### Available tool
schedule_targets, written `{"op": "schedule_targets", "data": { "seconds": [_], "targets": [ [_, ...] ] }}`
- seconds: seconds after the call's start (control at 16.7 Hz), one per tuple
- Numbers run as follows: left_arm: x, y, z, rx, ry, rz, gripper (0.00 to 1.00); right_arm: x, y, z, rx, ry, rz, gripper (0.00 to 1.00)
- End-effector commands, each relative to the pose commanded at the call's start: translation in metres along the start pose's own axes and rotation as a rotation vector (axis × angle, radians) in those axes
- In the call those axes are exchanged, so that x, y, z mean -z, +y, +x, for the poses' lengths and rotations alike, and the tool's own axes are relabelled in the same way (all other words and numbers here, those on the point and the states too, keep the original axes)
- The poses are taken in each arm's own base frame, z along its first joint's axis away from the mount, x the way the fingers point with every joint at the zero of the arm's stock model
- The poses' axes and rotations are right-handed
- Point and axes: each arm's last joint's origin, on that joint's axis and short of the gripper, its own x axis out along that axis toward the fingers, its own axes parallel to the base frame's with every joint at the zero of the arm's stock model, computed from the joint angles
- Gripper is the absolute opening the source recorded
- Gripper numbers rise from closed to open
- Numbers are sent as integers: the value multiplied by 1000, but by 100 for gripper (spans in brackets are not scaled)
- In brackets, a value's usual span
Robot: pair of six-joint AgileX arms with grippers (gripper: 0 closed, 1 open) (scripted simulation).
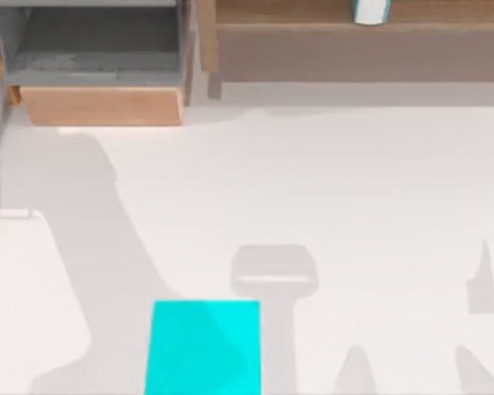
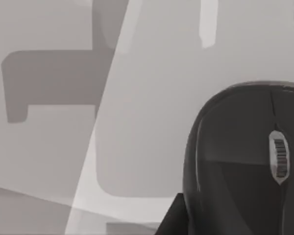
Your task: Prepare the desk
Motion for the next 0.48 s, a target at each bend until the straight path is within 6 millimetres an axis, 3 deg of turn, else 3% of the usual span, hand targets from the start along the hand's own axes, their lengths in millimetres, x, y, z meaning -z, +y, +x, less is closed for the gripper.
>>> {"op": "schedule_targets", "data": {
  "seconds": [0.12,0.48],
  "targets": [
    [0,0,0,0,0,0,0,0,0,0,0,0,0,100],
    [0,0,0,0,0,0,0,0,0,0,0,0,0,100]
  ]
}}
